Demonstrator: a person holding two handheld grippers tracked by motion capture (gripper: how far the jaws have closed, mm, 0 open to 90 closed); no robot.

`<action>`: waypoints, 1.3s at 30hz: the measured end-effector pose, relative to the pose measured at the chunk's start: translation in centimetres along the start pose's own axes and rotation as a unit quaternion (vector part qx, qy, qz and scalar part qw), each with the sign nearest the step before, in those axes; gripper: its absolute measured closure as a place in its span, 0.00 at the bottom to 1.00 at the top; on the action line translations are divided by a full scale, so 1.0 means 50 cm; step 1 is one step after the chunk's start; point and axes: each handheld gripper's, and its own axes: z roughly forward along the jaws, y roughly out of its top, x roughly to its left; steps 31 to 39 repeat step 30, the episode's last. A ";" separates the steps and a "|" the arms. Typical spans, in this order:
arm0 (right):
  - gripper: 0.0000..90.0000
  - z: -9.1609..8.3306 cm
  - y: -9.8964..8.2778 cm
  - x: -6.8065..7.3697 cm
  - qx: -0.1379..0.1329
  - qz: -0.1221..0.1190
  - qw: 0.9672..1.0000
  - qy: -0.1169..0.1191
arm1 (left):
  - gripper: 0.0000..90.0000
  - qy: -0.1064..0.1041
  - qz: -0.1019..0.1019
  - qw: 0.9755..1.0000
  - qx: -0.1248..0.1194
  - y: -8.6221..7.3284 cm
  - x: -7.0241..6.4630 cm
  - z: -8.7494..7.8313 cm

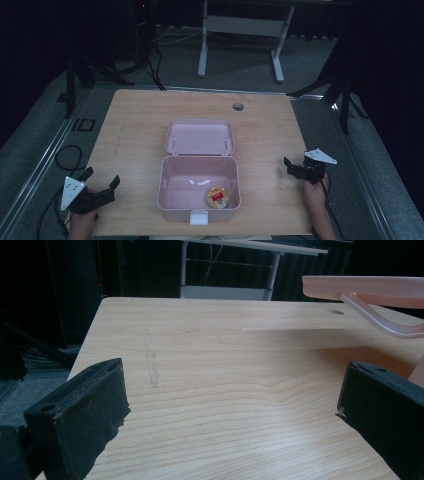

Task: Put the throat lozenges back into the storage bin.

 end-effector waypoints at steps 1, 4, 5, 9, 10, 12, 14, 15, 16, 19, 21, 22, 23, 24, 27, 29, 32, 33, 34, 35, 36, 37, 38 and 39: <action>0.13 -0.002 0.000 -0.004 -0.001 0.009 1.000 -0.006 | 0.00 0.000 0.000 1.000 0.000 0.000 0.000 0.000; 0.13 -0.004 -0.002 -0.012 -0.002 0.028 0.999 -0.026 | 0.00 -0.001 0.000 1.000 -0.001 0.000 0.000 0.000; 0.13 -0.004 -0.003 -0.014 -0.001 0.032 0.999 -0.031 | 0.00 0.000 -0.001 1.000 -0.001 0.000 0.000 0.000; 0.13 -0.006 -0.004 -0.021 -0.002 0.046 0.998 -0.048 | 0.00 0.000 -0.001 1.000 -0.002 0.000 0.000 -0.001; 0.13 -0.006 -0.004 -0.022 -0.004 0.050 0.998 -0.050 | 0.00 -0.001 -0.001 1.000 -0.002 0.000 0.000 -0.001; 0.13 -0.006 -0.006 -0.025 -0.002 0.055 0.997 -0.049 | 0.00 0.000 -0.001 1.000 -0.002 0.000 0.000 -0.001; 0.13 -0.007 -0.007 -0.027 -0.006 0.064 0.997 -0.046 | 0.00 0.000 -0.001 1.000 -0.002 0.000 0.000 -0.001; 0.13 -0.008 -0.008 -0.028 -0.009 0.068 0.997 -0.046 | 0.00 0.000 -0.001 1.000 -0.002 0.000 0.000 -0.001; 0.13 -0.010 -0.008 -0.031 -0.012 0.074 0.996 -0.043 | 0.00 0.000 -0.001 1.000 -0.002 0.000 0.000 -0.001; 0.13 -0.011 -0.010 -0.035 -0.019 0.087 0.996 -0.025 | 0.00 0.000 -0.001 1.000 -0.002 0.000 0.000 -0.001; 0.13 -0.011 -0.011 -0.038 -0.020 0.096 0.995 -0.016 | 0.00 0.000 -0.001 1.000 -0.002 0.000 0.000 -0.001; 0.13 -0.011 -0.011 -0.039 -0.020 0.097 0.995 -0.014 | 0.00 0.001 -0.002 1.000 -0.001 0.000 0.000 -0.001; 0.13 -0.011 -0.011 -0.039 -0.020 0.098 0.995 -0.010 | 0.00 0.001 -0.001 1.000 -0.001 0.000 0.000 -0.001; 0.13 -0.010 -0.011 -0.039 -0.020 0.097 0.995 -0.012 | 0.00 0.001 -0.001 1.000 -0.001 0.000 0.000 -0.001; 0.13 -0.008 -0.010 -0.037 -0.013 0.093 0.996 -0.011 | 0.00 0.001 -0.001 1.000 -0.001 0.000 0.000 0.000; 0.13 -0.007 -0.010 -0.036 -0.011 0.090 0.996 -0.009 | 0.00 0.001 -0.002 1.000 -0.001 0.000 0.000 0.000; 0.13 -0.007 -0.010 -0.036 -0.011 0.090 0.996 -0.010 | 0.00 0.001 -0.002 1.000 -0.001 0.000 0.000 -0.001; 0.13 -0.007 -0.010 -0.036 -0.011 0.090 0.996 -0.010 | 0.00 0.001 -0.002 1.000 -0.001 0.000 0.000 -0.001; 0.13 -0.007 -0.010 -0.036 -0.011 0.090 0.996 -0.010 | 0.00 0.001 -0.002 1.000 -0.001 0.000 0.000 -0.001; 0.13 -0.007 -0.010 -0.036 -0.011 0.090 0.996 -0.010 | 0.00 0.001 -0.002 1.000 -0.001 0.000 0.000 -0.001; 0.13 -0.007 -0.010 -0.036 -0.011 0.090 0.996 -0.010 | 0.00 0.001 -0.002 1.000 -0.001 0.000 0.000 -0.001; 0.13 -0.007 -0.010 -0.036 -0.011 0.090 0.996 -0.010 | 0.00 0.001 -0.002 1.000 -0.001 0.000 0.000 -0.001; 0.13 -0.007 -0.010 -0.036 -0.011 0.090 0.996 -0.010 | 0.00 0.001 -0.002 1.000 -0.001 0.000 0.000 -0.001; 0.13 -0.007 -0.010 -0.036 -0.011 0.090 0.996 -0.010 | 0.00 0.001 -0.002 1.000 -0.001 0.000 0.000 -0.001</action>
